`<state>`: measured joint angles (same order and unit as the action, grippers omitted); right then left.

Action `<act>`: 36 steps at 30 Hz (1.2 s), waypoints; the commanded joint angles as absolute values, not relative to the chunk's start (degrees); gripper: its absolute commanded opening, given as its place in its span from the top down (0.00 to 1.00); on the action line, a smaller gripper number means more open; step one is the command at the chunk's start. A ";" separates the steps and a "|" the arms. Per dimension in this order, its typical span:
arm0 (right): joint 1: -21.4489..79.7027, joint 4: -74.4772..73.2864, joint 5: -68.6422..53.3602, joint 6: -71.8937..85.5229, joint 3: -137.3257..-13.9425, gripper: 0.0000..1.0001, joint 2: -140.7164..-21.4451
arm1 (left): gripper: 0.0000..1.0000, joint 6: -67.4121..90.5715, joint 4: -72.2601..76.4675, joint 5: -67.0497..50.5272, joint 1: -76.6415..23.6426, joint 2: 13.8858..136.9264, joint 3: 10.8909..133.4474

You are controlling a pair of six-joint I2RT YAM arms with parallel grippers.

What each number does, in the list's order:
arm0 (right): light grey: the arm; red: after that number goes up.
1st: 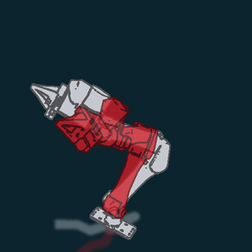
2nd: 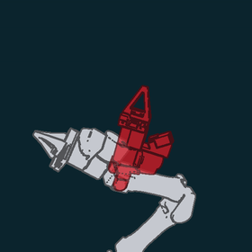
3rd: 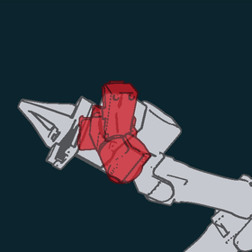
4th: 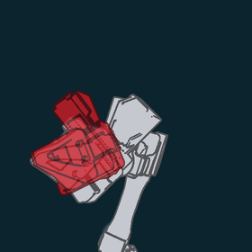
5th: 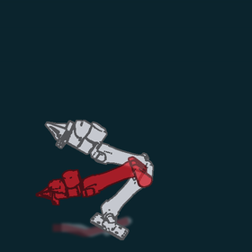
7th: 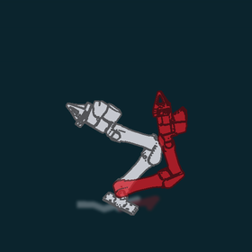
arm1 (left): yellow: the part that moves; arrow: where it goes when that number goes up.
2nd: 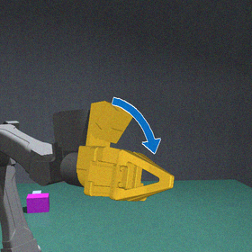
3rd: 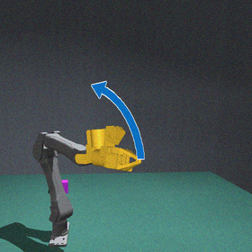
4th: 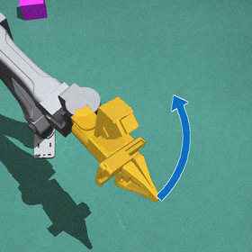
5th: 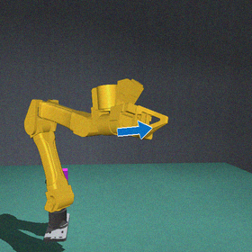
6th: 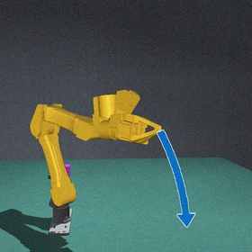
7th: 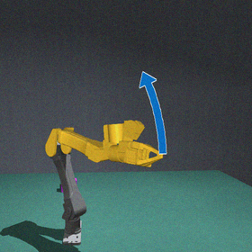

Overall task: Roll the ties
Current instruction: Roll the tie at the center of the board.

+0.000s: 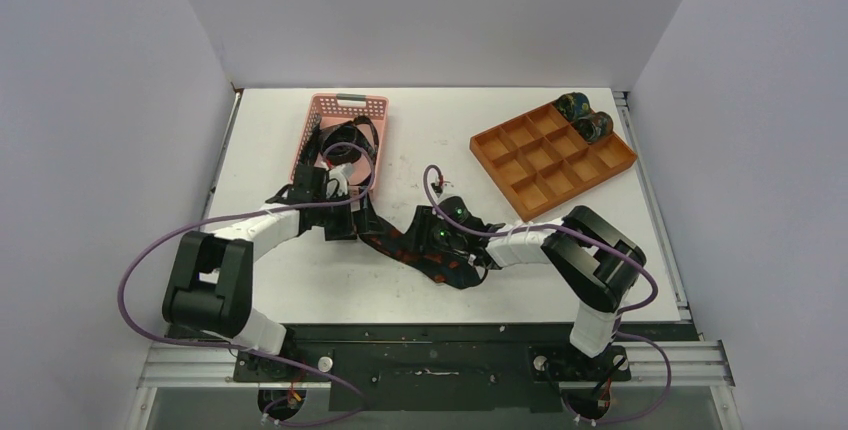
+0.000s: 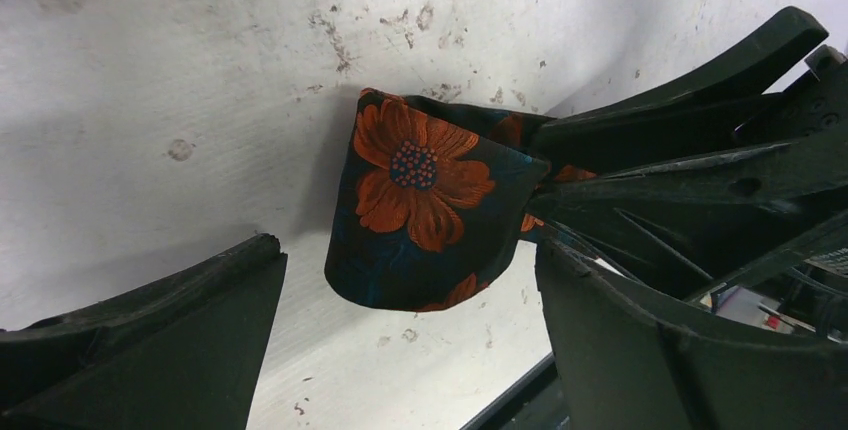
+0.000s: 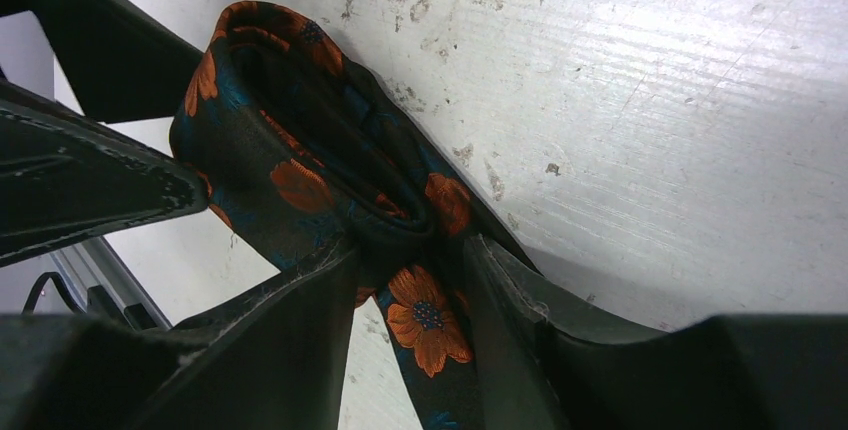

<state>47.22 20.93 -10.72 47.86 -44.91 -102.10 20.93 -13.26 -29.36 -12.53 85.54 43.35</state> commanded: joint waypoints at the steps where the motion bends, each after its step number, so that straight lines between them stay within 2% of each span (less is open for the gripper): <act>1: 47.19 19.10 -9.98 46.78 -42.08 0.56 -103.02 | 0.07 23.12 -8.63 -34.95 -12.13 87.65 45.45; 10: 47.72 20.27 -10.11 46.30 -40.83 0.57 -102.71 | 0.36 26.61 -3.35 -39.96 -12.14 91.64 44.34; 14: 48.05 20.82 -10.33 46.45 -40.35 0.57 -102.55 | 0.56 27.68 -1.35 -41.70 -12.21 92.68 43.42; 19: 48.26 20.75 -11.09 46.39 -40.20 0.57 -101.86 | 0.88 27.73 -0.79 -41.20 -12.46 90.58 41.52; 22: 48.16 18.98 -11.33 45.92 -40.51 0.53 -99.95 | 1.00 27.65 -0.95 -39.32 -12.88 87.94 40.74; 26: 47.99 14.18 -8.98 43.62 -40.34 0.44 -94.61 | 1.00 30.30 -0.80 -34.54 -12.96 83.46 38.27; 30: 48.16 8.51 -4.65 40.07 -39.40 0.43 -88.74 | 1.00 33.16 2.15 -26.23 -15.03 78.08 35.15; 36: 48.17 6.42 -0.97 38.52 -36.12 0.44 -83.83 | 1.00 34.94 -1.50 -10.20 -21.25 71.91 33.76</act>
<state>48.03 8.84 -5.21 40.91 -37.74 -86.87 33.10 -1.98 -22.90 -18.00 76.01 33.67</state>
